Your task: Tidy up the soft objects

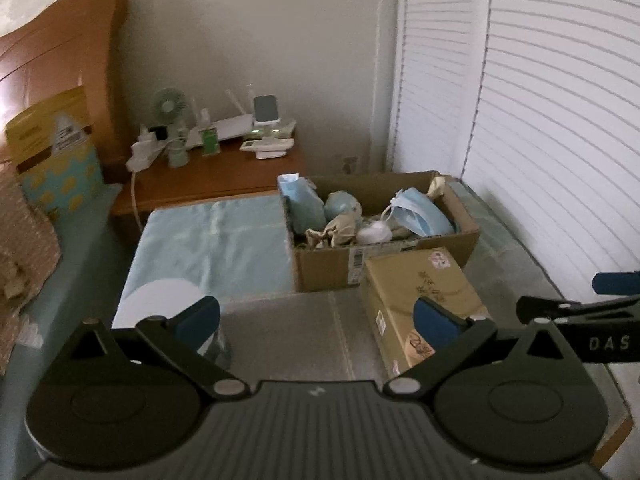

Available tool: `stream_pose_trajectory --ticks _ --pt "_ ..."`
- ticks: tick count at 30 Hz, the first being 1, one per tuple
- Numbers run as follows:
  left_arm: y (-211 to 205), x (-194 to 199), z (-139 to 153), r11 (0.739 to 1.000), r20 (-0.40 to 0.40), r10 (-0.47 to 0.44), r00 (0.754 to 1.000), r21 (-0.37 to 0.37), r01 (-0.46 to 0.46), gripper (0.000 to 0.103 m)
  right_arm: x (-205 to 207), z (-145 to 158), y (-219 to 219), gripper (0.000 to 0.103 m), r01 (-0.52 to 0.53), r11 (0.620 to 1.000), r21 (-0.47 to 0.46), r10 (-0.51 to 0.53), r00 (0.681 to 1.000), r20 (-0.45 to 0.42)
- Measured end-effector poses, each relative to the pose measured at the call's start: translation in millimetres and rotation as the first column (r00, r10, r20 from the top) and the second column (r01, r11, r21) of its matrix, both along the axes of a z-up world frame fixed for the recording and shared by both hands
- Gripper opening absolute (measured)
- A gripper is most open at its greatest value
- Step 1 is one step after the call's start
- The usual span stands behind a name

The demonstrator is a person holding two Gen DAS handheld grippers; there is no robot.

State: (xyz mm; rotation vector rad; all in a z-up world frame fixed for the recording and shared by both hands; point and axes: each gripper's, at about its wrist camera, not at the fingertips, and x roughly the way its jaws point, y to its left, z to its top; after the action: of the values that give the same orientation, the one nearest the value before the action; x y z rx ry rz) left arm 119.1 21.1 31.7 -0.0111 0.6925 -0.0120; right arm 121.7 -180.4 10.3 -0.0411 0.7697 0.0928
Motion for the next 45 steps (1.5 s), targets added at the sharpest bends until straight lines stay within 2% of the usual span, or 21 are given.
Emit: stream_pose_trajectory --ticks 3,12,45 --pt "3.0 -8.9 3.8 1.000 -0.002 0.009 1.000 -0.015 -0.009 0.102 -7.0 5.2 4.3 0.103 -0.008 1.000 -0.007 0.008 1.000 0.012" --pt "-4.9 -18.1 6.8 0.999 -0.010 0.019 1.000 0.028 -0.018 0.102 -14.8 11.7 7.7 0.103 -0.005 1.000 -0.017 0.005 1.000 0.023" --pt "-12.6 -21.6 8.2 0.998 -0.035 0.029 0.999 0.055 -0.027 0.102 -17.9 14.5 4.3 0.103 -0.013 1.000 -0.011 0.013 1.000 0.022"
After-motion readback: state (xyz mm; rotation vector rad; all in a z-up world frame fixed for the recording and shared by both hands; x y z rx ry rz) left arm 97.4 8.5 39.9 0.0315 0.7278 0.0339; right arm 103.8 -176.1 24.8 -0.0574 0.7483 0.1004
